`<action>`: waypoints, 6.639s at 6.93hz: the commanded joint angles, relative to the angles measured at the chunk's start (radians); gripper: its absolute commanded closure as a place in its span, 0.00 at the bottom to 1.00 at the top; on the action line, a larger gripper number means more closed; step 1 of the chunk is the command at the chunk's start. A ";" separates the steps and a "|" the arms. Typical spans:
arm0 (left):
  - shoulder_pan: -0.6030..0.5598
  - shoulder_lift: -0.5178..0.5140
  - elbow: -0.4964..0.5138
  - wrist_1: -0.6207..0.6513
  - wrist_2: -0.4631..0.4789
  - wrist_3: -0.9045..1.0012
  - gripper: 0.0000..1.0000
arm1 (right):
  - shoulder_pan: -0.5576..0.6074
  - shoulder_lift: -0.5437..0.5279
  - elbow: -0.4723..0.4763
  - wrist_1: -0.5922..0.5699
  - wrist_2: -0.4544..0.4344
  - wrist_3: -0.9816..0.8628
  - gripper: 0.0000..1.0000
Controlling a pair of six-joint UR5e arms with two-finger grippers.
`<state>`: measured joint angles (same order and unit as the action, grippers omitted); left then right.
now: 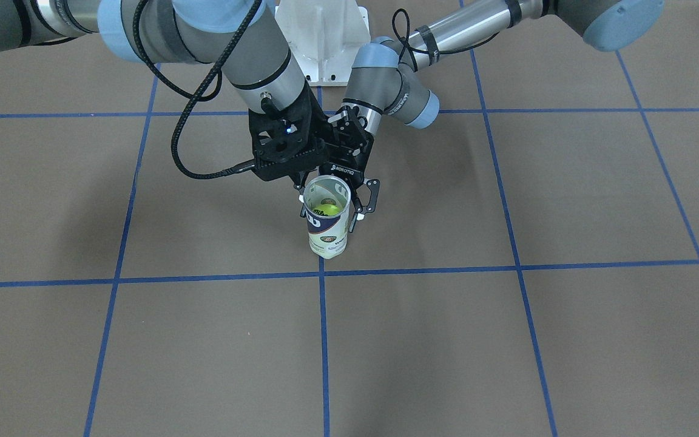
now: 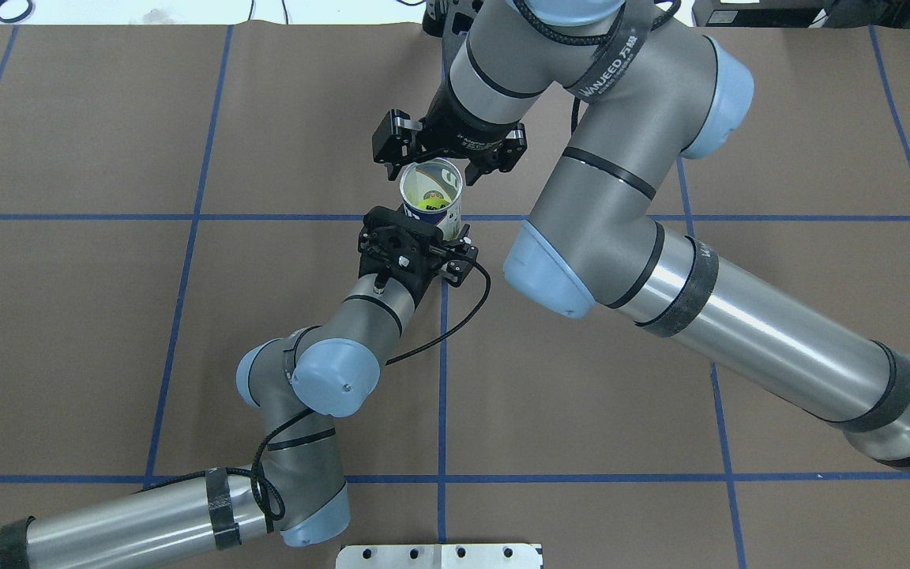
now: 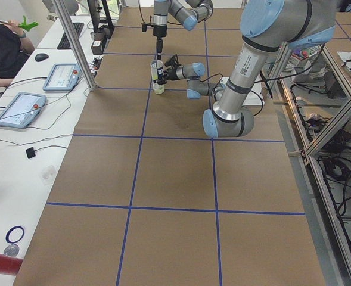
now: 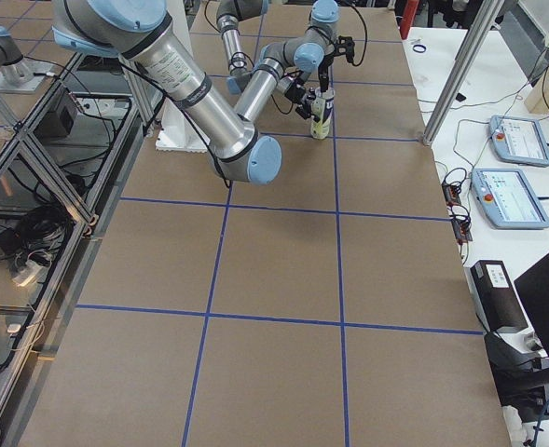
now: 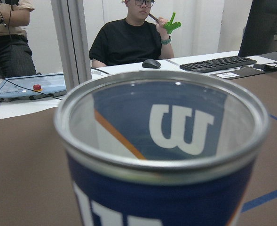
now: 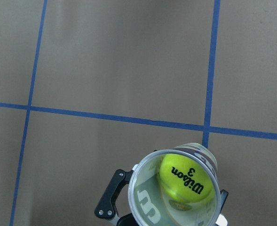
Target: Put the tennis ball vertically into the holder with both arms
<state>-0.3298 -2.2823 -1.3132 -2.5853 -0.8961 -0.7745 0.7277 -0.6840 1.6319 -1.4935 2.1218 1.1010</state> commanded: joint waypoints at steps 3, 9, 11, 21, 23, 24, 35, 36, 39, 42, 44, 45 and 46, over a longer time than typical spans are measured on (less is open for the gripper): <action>-0.002 0.017 -0.035 0.010 -0.060 0.021 0.01 | 0.073 0.007 0.003 -0.001 0.030 -0.004 0.01; 0.031 0.183 -0.306 0.213 -0.128 0.023 0.01 | 0.248 0.024 -0.003 -0.001 0.213 -0.020 0.01; 0.037 0.310 -0.418 0.290 -0.246 0.023 0.01 | 0.330 0.011 0.000 -0.019 0.297 -0.018 0.01; -0.880 0.437 -0.580 1.085 -1.347 0.541 0.00 | 0.639 -0.572 -0.009 -0.192 0.210 -1.173 0.01; -0.978 0.442 -0.505 1.189 -1.351 0.646 0.00 | 0.636 -0.611 -0.030 -0.191 0.132 -1.155 0.01; -1.030 0.440 -0.426 1.243 -1.353 0.656 0.00 | 0.638 -0.627 -0.023 -0.177 0.132 -1.164 0.01; -1.212 0.655 -0.311 1.140 -1.430 0.811 0.00 | 0.849 -0.933 -0.021 -0.079 0.280 -1.153 0.01; -1.219 0.664 -0.313 1.140 -1.448 0.813 0.00 | 0.863 -0.954 -0.023 -0.077 0.293 -1.153 0.01; -1.230 0.670 -0.320 1.139 -1.448 0.808 0.00 | 0.900 -0.976 -0.029 -0.074 0.326 -1.155 0.01; -1.233 0.669 -0.322 1.139 -1.448 0.810 0.00 | 0.960 -0.983 0.034 -0.079 0.317 -1.147 0.01; -1.233 0.672 -0.336 1.139 -1.446 0.808 0.00 | 0.952 -0.980 0.066 -0.079 0.319 -1.066 0.01; -1.233 0.672 -0.336 1.139 -1.446 0.808 0.00 | 0.946 -0.982 0.071 -0.079 0.320 -1.064 0.01; -1.233 0.672 -0.336 1.139 -1.446 0.808 0.00 | 0.944 -0.982 0.071 -0.077 0.322 -1.066 0.01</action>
<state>-1.5631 -1.6112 -1.6478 -1.4465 -2.3426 0.0338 1.6760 -1.6653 1.6976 -1.5720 2.4418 0.0293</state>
